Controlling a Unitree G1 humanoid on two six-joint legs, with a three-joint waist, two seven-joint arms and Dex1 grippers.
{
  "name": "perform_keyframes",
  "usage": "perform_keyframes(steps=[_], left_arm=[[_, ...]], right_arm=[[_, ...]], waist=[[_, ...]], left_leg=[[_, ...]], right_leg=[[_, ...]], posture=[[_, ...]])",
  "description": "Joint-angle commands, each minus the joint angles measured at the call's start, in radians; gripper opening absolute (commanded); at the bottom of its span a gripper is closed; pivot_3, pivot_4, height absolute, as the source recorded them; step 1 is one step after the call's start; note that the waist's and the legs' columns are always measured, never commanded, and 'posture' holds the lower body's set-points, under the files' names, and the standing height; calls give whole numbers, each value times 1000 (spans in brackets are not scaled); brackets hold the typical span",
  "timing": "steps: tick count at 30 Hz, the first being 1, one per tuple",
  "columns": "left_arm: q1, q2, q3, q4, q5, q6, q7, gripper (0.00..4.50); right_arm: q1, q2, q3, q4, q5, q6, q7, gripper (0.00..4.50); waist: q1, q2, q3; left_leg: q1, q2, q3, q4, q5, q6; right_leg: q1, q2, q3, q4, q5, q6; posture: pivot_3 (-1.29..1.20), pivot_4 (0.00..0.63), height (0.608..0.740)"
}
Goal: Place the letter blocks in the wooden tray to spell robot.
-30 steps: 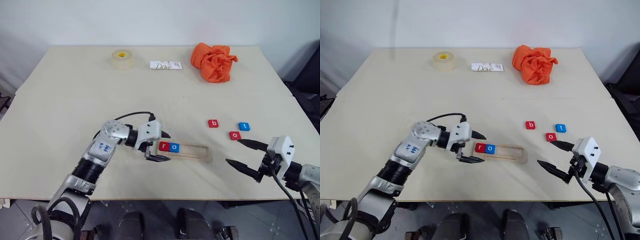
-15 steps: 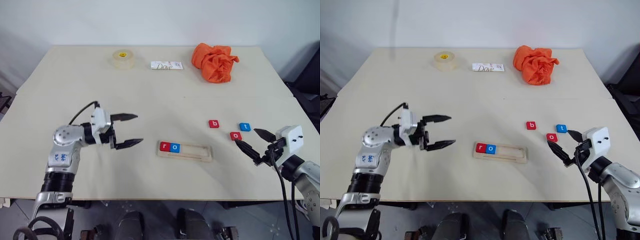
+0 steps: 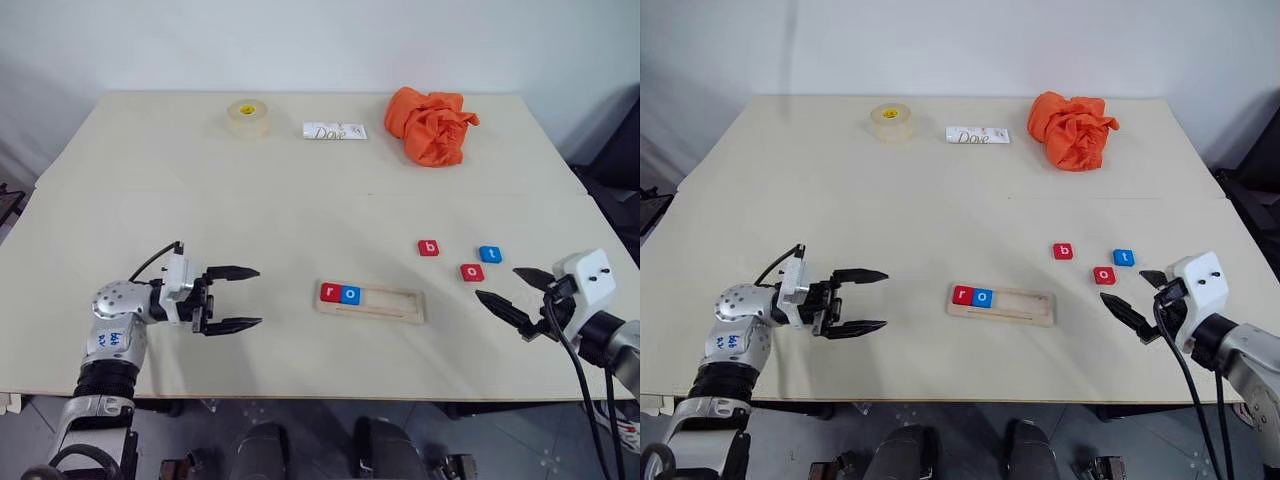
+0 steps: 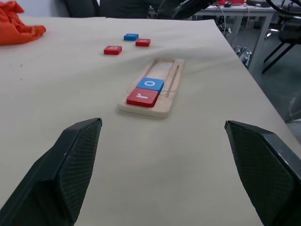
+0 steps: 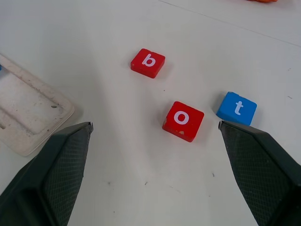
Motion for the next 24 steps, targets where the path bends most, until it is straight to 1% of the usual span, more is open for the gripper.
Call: perform_keyframes(steps=[1,11,13,17,19,22,24], left_arm=[[-17,2,-10,8,-5,-25,-70,4449],[-12,-1,-23,-23,-26,-17,-59,4449],[-7,-6,-22,-37,-28,-15,-48,4449],[19,-26,-27,-99,-38,-1,-26,4449],[36,-33,-30,-133,-40,7,-13,4449],[83,-48,-36,-199,-50,18,2,4449],[117,-53,-40,-241,-53,27,8,4449]], right_arm=[[-11,-24,-34,-33,9,3,9,4500],[-51,-16,1,-32,2,14,4,4500],[-105,-4,42,-23,3,31,-14,4500],[-280,41,186,53,-44,99,-88,4500],[-347,74,226,101,-68,143,-142,4500],[-473,202,285,222,-128,111,-256,4500],[-520,271,303,283,-165,88,-308,4500]], waist=[[0,0,0],[-2,0,0],[-4,0,0],[-24,0,0],[-25,0,0],[-29,0,0],[-34,0,0]], left_leg=[[0,0,0,0,0,0],[0,0,0,0,0,0],[0,0,0,0,0,0],[0,0,0,0,0,0],[0,1,0,0,0,0],[-1,0,1,-1,0,0],[-1,0,2,-1,0,0]], right_leg=[[0,0,0,0,0,0],[0,0,0,0,0,0],[0,0,0,0,0,0],[0,0,0,0,0,0],[0,0,0,1,0,0],[-1,0,0,1,0,0],[-2,0,0,1,0,0]], posture=[[0,150,740],[0,150,740],[0,150,740],[0,150,740],[0,150,740],[0,150,740],[0,150,740]])
